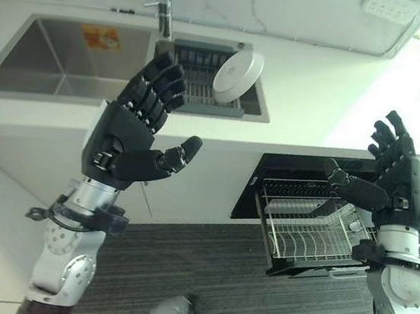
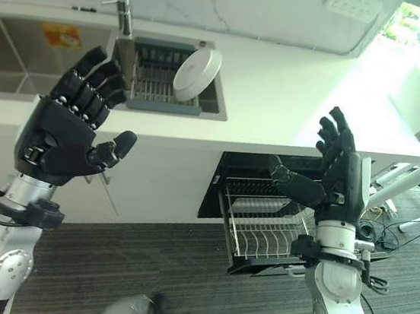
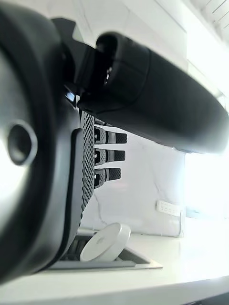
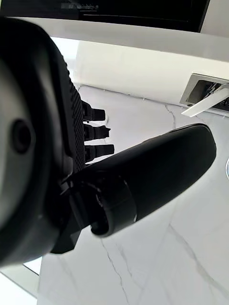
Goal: Place the dishes in the dishwasher.
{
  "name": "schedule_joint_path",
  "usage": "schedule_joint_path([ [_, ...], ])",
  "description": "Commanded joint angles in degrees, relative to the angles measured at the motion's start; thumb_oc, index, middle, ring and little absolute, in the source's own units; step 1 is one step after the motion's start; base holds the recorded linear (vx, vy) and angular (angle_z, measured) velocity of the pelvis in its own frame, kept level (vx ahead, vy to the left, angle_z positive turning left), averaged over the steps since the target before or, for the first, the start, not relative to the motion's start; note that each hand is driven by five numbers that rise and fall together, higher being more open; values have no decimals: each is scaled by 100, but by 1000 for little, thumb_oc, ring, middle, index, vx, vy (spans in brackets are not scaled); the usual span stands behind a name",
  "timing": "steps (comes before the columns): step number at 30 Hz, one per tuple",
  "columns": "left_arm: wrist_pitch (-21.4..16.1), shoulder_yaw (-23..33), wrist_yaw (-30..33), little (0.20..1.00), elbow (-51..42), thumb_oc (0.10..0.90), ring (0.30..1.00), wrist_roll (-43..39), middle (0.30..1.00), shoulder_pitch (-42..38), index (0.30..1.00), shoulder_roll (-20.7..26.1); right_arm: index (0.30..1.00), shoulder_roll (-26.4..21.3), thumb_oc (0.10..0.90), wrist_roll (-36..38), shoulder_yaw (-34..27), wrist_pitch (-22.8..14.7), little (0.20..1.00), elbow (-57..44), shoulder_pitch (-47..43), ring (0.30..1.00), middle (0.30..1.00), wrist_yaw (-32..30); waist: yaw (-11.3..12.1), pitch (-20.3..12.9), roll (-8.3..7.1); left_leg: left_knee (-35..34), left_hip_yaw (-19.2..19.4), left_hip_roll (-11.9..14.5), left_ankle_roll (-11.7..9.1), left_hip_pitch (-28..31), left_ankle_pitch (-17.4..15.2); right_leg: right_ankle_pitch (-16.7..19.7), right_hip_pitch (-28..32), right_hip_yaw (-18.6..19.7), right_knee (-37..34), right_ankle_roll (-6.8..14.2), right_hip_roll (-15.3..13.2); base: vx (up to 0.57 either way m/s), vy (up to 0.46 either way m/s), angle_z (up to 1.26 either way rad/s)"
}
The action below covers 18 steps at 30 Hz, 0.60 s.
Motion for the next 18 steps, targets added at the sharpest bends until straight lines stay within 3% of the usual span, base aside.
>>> schedule_joint_path([
  [1, -667, 148, -37, 900, -686, 800, 900, -13, 900, -288, 900, 129, 900, -213, 800, 118, -527, -776, 900, -229, -452, 900, 900, -139, -10, -604, 26, -936, 20, -44, -71, 716, -144, 389, 442, -287, -1055, 170, 251, 2, -125, -3],
  [9, -576, 77, 137, 900, -647, 800, 900, 37, 900, -219, 900, -30, 900, -207, 800, 90, -395, -688, 900, -297, -586, 900, 900, -81, -6, -668, 136, -936, 187, 90, -241, 826, -22, 202, 607, -339, -1055, -1, 325, 45, -161, 3],
  [11, -552, 32, 201, 900, -621, 800, 900, 74, 900, -239, 900, -65, 900, -237, 800, 173, -366, -729, 900, -274, -664, 900, 900, -34, 26, -566, 76, -936, 293, -6, -294, 941, 124, 200, 670, -296, -1055, -71, 246, 26, -183, 18],
  [12, -538, 34, 213, 900, -600, 800, 900, 92, 900, -245, 900, -92, 900, -253, 800, 159, -356, -716, 900, -270, -678, 900, 900, -21, 48, -509, 21, -936, 328, -69, -314, 990, 280, 217, 704, -253, -1055, -94, 180, 48, -129, 16],
  [13, -532, 50, 168, 900, -595, 800, 900, 60, 900, -197, 900, -119, 900, -265, 800, 234, -340, -738, 900, -287, -707, 900, 900, -1, 100, -359, -74, -919, 397, -141, -374, 1024, 637, 269, 798, -193, -1055, -123, 75, 50, -130, 13],
  [14, -514, 54, 144, 900, -595, 800, 900, 80, 900, -186, 900, -135, 900, -260, 800, 216, -336, -749, 900, -286, -725, 900, 900, -45, 105, -306, -69, -931, 449, -87, -402, 977, 721, 279, 836, -205, -1055, -126, 74, 54, -52, 9],
  [16, -371, -3, 240, 900, -563, 800, 900, 181, 900, -133, 900, -137, 900, -171, 800, 79, -164, -721, 900, -282, -855, 900, 900, 26, 84, -255, 187, -936, 466, 353, -466, 449, 517, 176, 942, -239, -1055, -54, 276, 90, 123, 22],
  [18, -384, -13, 303, 900, -532, 800, 900, 136, 900, -82, 900, -133, 900, -207, 800, 46, -121, -727, 900, -341, -801, 900, 900, 175, 87, -302, 321, -936, 292, 526, -615, 60, 698, 78, 976, -184, -1055, -62, 434, 127, 128, 21],
])
